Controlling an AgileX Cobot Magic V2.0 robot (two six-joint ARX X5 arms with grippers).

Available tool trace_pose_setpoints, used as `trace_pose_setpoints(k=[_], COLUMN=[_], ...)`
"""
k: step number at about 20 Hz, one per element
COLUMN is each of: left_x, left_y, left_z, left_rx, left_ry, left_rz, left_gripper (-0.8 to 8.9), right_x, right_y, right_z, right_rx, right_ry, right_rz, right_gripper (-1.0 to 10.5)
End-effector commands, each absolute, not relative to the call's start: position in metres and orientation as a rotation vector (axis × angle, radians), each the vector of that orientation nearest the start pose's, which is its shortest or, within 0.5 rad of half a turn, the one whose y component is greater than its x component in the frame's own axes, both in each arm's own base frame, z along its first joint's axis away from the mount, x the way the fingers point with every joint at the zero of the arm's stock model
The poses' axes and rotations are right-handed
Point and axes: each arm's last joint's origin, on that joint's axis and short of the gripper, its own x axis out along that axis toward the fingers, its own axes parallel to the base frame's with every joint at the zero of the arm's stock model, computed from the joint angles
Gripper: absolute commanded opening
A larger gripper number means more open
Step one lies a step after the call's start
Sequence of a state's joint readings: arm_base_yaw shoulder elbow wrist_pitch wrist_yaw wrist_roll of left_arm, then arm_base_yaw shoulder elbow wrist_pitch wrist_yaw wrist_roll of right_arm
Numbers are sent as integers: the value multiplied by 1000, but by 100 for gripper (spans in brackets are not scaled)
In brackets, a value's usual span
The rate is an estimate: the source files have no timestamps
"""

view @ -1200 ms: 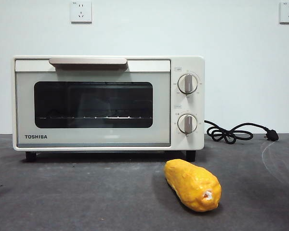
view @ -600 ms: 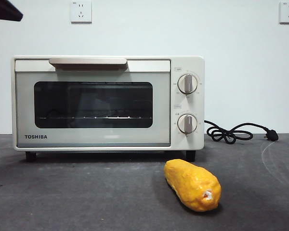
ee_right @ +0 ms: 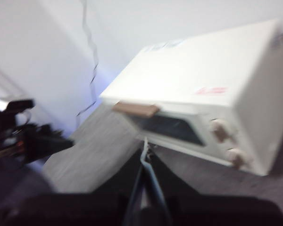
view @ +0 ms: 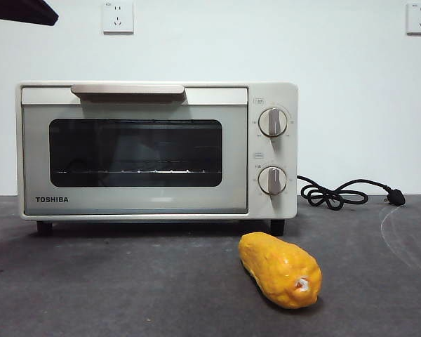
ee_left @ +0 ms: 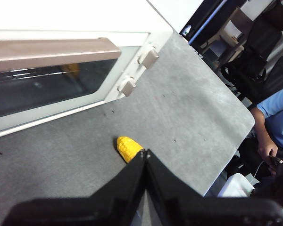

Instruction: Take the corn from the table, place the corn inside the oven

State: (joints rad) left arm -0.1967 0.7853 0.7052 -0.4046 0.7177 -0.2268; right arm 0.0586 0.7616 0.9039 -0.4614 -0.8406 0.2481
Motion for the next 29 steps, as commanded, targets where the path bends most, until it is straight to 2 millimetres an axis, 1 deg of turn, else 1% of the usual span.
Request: trace_pose_setpoints(k=[1,2,3,5,9,10,13,15,17,25,29], left_x=[155,155,155,155,155,155,155,155,155,158,160], left_y=[-51,-51,-51,-51,-51,-51,-51,-51,-51,-51,-52], left_z=[290,290,290,290,290,290,290,290,290,288,285], left_rx=[-317,-317,-317,-317,-318,-318,-317,-316,-314,-317,-321], left_ry=[574,574,573,574,574,574,574,574,573,588,603], left_rz=[-854,-854,-854,-854,-854,-854,-853,-847,-839,-836,-833], left_gripper=[-5,-5,-5,-5,-5,-5,-5,-5,-5,-5,-5], right_x=[158,162,167,179,198,202,209,213,217,239,246], right_y=[46,51,59,82,123,132,154,165,172,191,199], right_z=[356,357,356,351,330,324,303,289,276,225,199], right_rx=[290,275,257,192,53,24,-57,-112,-130,-180,-204], right_ry=[490,521,560,670,840,877,966,1024,1075,1254,1331], right_rz=[912,916,917,886,783,769,733,696,694,641,629], right_gripper=[6,14,53,223,560,605,606,603,598,594,594])
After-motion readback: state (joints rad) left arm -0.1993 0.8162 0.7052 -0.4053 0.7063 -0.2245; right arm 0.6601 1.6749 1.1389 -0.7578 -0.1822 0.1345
